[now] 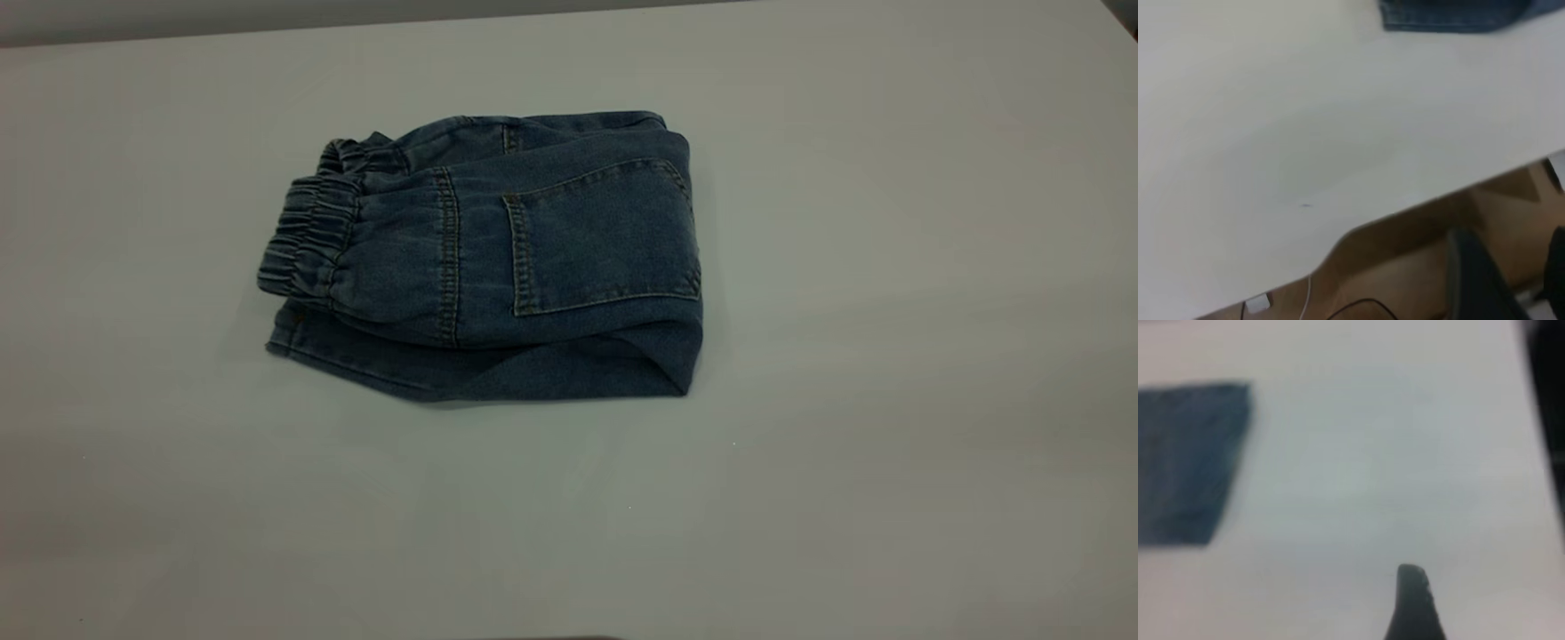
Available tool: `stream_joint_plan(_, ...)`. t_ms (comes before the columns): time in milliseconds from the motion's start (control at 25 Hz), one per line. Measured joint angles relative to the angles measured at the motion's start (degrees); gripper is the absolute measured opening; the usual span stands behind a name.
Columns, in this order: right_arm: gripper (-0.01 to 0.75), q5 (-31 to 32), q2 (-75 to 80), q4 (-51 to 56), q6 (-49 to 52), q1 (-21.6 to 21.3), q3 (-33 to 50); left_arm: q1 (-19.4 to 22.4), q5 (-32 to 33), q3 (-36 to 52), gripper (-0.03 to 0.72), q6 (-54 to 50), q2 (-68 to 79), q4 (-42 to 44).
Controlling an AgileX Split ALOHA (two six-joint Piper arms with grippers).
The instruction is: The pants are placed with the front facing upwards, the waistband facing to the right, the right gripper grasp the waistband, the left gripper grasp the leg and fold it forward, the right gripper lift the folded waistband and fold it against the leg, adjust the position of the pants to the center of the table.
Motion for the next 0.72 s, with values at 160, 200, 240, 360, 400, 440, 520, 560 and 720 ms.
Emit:
stream_joint_plan(160,0.461,0.14,-3.17,0.0,0.0,-5.08,0.0,3.69,0.05,0.0,0.244,0.02,-4.51,0.0)
stream_joint_plan(200,0.461,0.19,-3.17,0.0,0.0,-5.51,0.0,4.43,0.12,0.0,0.244,0.02,-5.89,0.0)
stream_joint_plan(240,0.461,0.19,-3.17,0.0,0.0,-5.57,0.0,4.95,0.12,0.0,0.244,0.02,-7.08,0.0)
stream_joint_plan(360,0.461,0.19,-3.17,-0.05,0.0,-5.57,0.0,5.53,0.34,0.0,0.244,0.02,-11.02,0.0)
stream_joint_plan(400,0.461,0.19,-3.17,-0.05,0.0,-5.57,0.0,5.53,0.54,0.0,0.244,0.02,-11.47,-0.07)
stream_joint_plan(440,0.461,0.19,-3.17,-0.05,0.0,-5.57,0.0,5.53,0.67,0.0,0.244,0.02,-11.59,-0.07)
stream_joint_plan(520,0.461,0.19,-3.17,-0.05,0.0,-5.57,0.0,5.53,0.68,0.0,0.244,0.02,-11.61,-0.07)
stream_joint_plan(560,0.461,0.19,-3.17,-0.05,0.0,-5.57,0.0,5.53,0.73,0.0,0.244,0.06,-11.61,-0.07)
stream_joint_plan(720,0.461,0.19,-3.17,-0.05,0.0,-5.57,0.0,5.53,0.73,0.0,0.244,0.06,-11.61,-0.07)
